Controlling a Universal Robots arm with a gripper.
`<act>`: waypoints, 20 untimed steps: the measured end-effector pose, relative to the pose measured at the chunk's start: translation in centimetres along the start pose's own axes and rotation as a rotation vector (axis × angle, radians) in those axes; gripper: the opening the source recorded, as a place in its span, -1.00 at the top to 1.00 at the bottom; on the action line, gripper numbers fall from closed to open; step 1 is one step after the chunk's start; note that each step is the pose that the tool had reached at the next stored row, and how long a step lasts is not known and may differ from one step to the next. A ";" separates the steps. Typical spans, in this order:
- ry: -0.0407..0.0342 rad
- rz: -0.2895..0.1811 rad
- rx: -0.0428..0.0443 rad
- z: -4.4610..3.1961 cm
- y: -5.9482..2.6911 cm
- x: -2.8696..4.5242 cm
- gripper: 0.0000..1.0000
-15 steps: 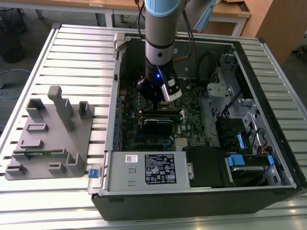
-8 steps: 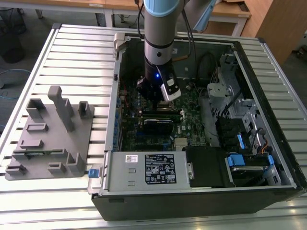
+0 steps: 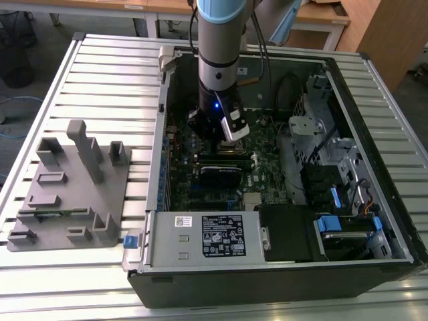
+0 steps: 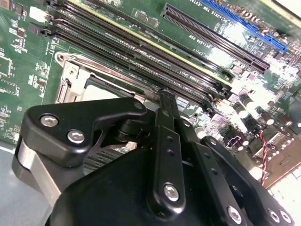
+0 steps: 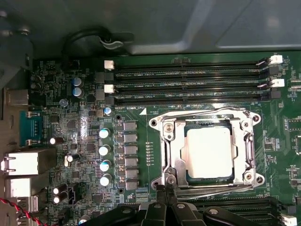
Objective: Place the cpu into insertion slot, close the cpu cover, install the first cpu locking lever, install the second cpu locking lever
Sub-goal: 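Install the second cpu locking lever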
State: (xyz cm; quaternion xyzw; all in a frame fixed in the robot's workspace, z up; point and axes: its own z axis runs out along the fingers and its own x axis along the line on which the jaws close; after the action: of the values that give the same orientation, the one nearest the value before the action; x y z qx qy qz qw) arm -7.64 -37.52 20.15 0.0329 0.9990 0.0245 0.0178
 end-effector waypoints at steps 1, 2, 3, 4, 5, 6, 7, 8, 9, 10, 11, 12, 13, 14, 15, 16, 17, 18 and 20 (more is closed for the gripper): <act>0.0000 0.000 0.0001 0.00 0.00 0.01 0.80; 0.0001 0.000 0.0001 0.00 0.00 0.02 0.80; 0.0000 0.000 0.0001 0.00 0.00 0.05 0.80; 0.0000 0.000 0.0001 0.01 0.00 0.11 0.80; 0.0000 0.000 0.0001 0.01 0.01 0.15 0.80; 0.0000 0.000 0.0000 0.02 0.03 0.19 0.80; 0.0000 0.000 -0.0001 0.03 0.05 0.23 0.80; 0.0000 0.000 0.0000 0.03 0.07 0.28 0.80; 0.0000 0.000 0.0000 0.05 0.09 0.31 0.80; 0.0000 0.000 0.0001 0.06 0.12 0.33 0.80; 0.0001 0.000 0.0001 0.08 0.15 0.34 0.80; 0.0001 0.000 0.0001 0.10 0.18 0.36 0.80; 0.0001 0.000 0.0003 0.12 0.20 0.37 0.80; 0.0001 0.000 0.0003 0.15 0.21 0.40 0.80; 0.0001 0.000 0.0004 0.17 0.22 0.44 0.80; 0.0002 0.000 0.0003 0.20 0.22 0.49 0.80; 0.0001 0.000 0.0002 0.23 0.24 0.53 0.80; 0.0001 0.000 0.0001 0.26 0.25 0.58 0.80; 0.0000 0.000 -0.0001 0.30 0.30 0.66 0.80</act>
State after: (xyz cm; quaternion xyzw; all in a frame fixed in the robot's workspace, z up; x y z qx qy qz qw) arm -8.26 -37.17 19.84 0.0330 0.9990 0.0245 0.0178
